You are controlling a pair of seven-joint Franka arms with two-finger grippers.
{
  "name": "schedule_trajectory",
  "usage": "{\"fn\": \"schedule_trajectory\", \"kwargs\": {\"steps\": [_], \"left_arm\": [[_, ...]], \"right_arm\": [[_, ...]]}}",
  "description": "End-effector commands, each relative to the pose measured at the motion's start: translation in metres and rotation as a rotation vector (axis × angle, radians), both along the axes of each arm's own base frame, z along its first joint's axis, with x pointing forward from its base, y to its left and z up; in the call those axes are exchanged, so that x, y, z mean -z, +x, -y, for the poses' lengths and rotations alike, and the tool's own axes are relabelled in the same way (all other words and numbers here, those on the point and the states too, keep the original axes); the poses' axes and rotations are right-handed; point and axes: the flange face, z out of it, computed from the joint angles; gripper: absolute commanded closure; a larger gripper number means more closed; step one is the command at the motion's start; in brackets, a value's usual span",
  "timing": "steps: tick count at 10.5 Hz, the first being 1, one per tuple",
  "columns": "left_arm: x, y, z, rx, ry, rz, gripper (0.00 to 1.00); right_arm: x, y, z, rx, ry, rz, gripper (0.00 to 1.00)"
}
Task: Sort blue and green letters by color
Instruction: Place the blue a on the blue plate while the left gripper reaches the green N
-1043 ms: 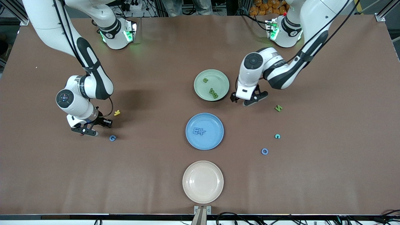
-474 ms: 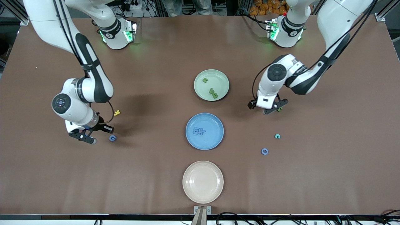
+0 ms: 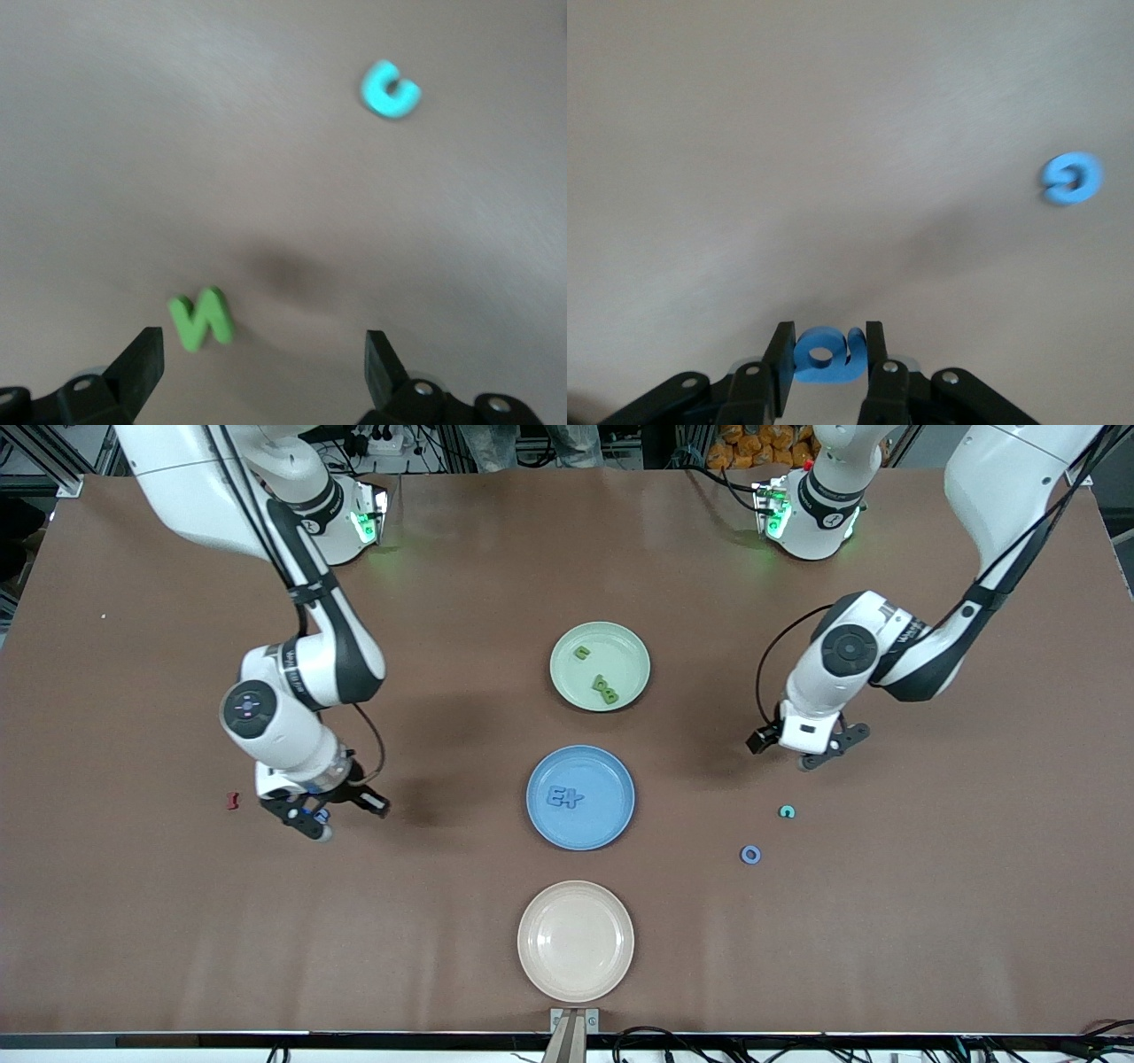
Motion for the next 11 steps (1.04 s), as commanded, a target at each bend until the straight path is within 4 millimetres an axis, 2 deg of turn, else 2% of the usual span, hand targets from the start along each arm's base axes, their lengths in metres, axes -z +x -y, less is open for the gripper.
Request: {"fn": "schedule_trajectory", "kwargs": {"steps": [1, 2, 3, 4, 5, 6, 7, 9, 10, 11], "left_arm": [[-0.014, -0.004, -0.034, -0.042, 0.05, 0.02, 0.0], [-0.036, -0.005, -0.013, -0.077, 0.024, 0.024, 0.0], [-0.039, -0.005, -0.019, -0.102, 0.039, -0.02, 0.0], [-0.038, 0.002, -0.043, -0.13, 0.04, -0.025, 0.0], [-0.04, 0.009, -0.055, -0.143, 0.03, -0.023, 0.0], [-0.042, 0.012, -0.056, -0.151, 0.024, -0.02, 0.0], [-0.035, 0.012, -0.06, -0.16, 0.027, -0.034, 0.0], [-0.011, 0.011, -0.067, -0.219, 0.052, -0.067, 0.0], [-0.014, 0.012, -0.067, -0.232, 0.009, -0.058, 0.0], [-0.016, 0.012, -0.066, -0.243, -0.011, -0.057, 0.0]], "right_arm": [[-0.002, 0.015, -0.086, 0.086, 0.095, 0.006, 0.87], [0.002, 0.014, -0.118, 0.103, 0.113, 0.008, 0.87], [0.008, 0.009, -0.15, 0.112, 0.124, 0.007, 0.87], [0.012, 0.006, -0.175, 0.132, 0.14, 0.01, 0.87], [0.012, -0.001, -0.199, 0.138, 0.154, 0.012, 0.87], [0.012, -0.006, -0.22, 0.151, 0.169, 0.009, 0.87], [0.013, -0.013, -0.241, 0.154, 0.188, 0.005, 0.88], [0.012, -0.023, -0.269, 0.163, 0.219, -0.004, 0.88], [0.013, -0.034, -0.286, 0.155, 0.238, -0.011, 0.87], [0.015, -0.04, -0.295, 0.178, 0.249, -0.016, 0.81]]}}
